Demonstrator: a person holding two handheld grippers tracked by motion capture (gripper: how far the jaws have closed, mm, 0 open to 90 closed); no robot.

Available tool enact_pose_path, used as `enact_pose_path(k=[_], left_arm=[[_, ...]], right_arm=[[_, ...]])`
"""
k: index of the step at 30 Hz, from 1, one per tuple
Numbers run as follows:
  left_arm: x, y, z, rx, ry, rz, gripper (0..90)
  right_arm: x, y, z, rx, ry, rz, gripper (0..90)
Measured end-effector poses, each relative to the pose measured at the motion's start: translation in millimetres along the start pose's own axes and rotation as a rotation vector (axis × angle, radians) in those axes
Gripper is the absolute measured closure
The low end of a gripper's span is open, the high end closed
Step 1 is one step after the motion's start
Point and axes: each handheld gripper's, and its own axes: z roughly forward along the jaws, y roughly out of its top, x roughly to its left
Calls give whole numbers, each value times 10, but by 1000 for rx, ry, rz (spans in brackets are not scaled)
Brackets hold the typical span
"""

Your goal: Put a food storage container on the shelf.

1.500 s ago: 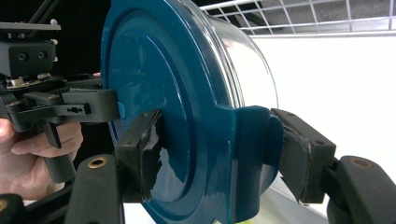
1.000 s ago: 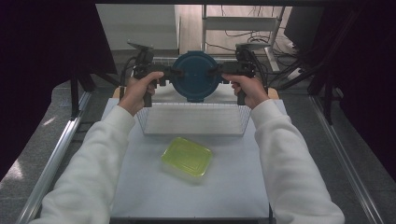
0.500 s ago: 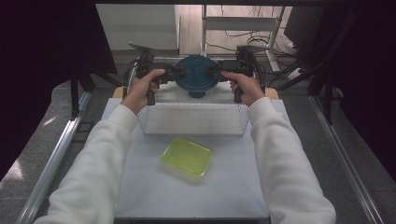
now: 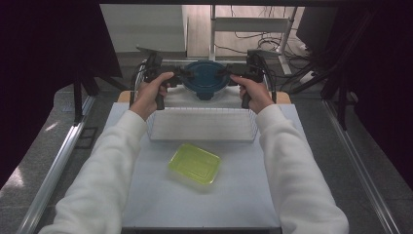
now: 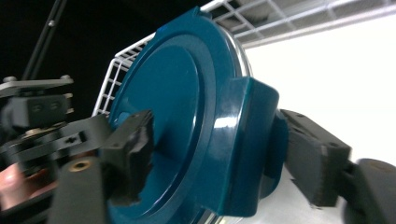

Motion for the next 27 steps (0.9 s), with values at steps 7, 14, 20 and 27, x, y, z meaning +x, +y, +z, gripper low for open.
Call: enact_pose_path(k=[7, 14, 20, 27], left_arm=[[-78, -46, -143, -33, -8, 56, 136], [-295, -274, -402, -69, 34, 180, 137], [-435, -601, -642, -58, 46, 270, 154], [-472, -1015, -884, -35, 44, 346, 165]], right_arm=[[136, -95, -105, -69, -80, -113, 62], [203, -248, -393, -109, -130, -223, 54], [242, -503, -675, -115, -104, -348, 85], [240, -866, -911, -120, -88, -462, 107]])
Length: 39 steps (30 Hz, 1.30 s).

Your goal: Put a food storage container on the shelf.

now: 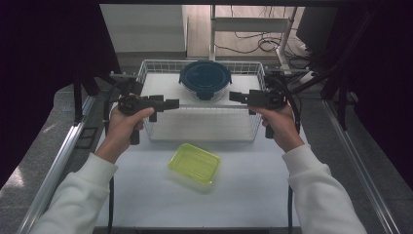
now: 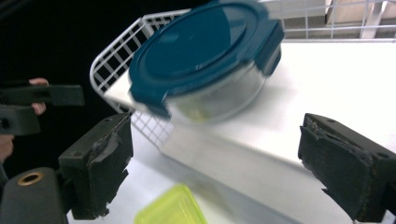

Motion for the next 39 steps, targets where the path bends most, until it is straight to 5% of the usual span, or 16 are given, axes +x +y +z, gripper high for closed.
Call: enact_pose_path(k=[5, 16, 22, 29, 39], left_arm=[[-46, -294, -107, 16, -8, 41, 183], [-88, -987, -79, 97, 23, 88, 197], [-62, -1377, -81, 113, 54, 54, 199], [-25, -1628, -95, 138, 128, 49, 212], [14, -1774, -28, 174, 153, 56, 228]], right_arm=[[53, -329, -132, 4, 9, -99, 132], [14, -1059, -271, 22, 10, -117, 169], [71, -1386, -347, 59, 10, -121, 176], [149, -1686, -362, 115, -7, -181, 180], [24, -1895, -272, 166, -29, -145, 206]])
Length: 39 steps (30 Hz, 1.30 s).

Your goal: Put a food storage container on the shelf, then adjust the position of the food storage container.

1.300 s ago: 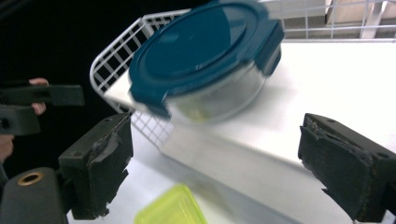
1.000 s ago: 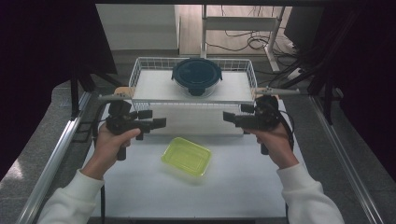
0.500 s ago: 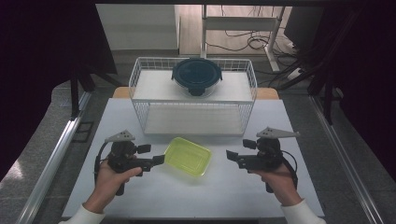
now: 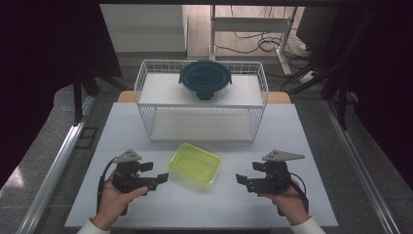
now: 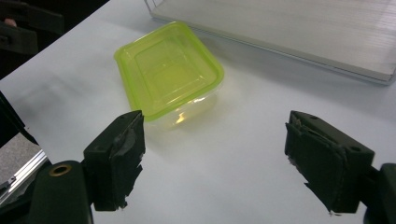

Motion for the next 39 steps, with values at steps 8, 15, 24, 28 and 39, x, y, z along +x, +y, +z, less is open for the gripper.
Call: enact_pose_path(k=[8, 15, 24, 28, 39], left_arm=[[-1, -39, 41, 12, 11, 13, 247], [43, -40, 25, 1, 19, -2, 236], [88, 204, 120, 0, 12, 25, 254], [153, 319, 201, 2, 36, 46, 269], [329, 581, 504, 71, 81, 80, 384]], right_arm=[[-18, -4, -61, -13, -11, -4, 214], [-33, -2, -54, -10, -5, -4, 219], [-36, -20, -24, -2, 4, 12, 220], [-50, -23, -34, 0, 4, 14, 223], [-104, -34, -55, 2, -8, 25, 225]])
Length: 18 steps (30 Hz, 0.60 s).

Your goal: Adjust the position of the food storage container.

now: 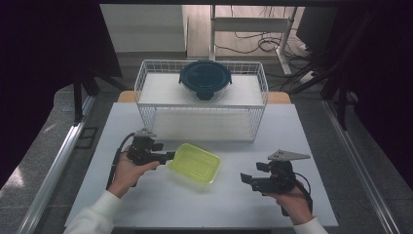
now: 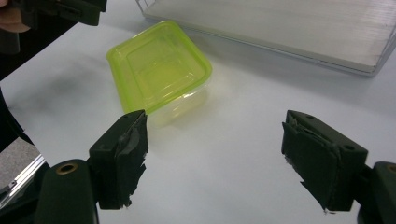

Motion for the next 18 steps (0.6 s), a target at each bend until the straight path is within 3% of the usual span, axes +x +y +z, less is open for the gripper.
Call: enact_pose_path(k=[4, 9, 13, 16, 18], left_arm=[[48, 70, 116, 45, 15, 2, 494], [99, 154, 264, 111, 73, 23, 636], [136, 210, 355, 147, 73, 42, 743], [142, 229, 430, 177, 99, 63, 808], [157, 241, 468, 193, 88, 53, 849]], right_arm=[[-7, -13, 19, 10, -3, 2, 225], [-21, -17, 22, 14, -5, 4, 225], [-44, -26, 27, 17, -11, 11, 225], [-60, -34, 32, 22, -15, 13, 225], [-64, -37, 36, 20, -16, 18, 225]])
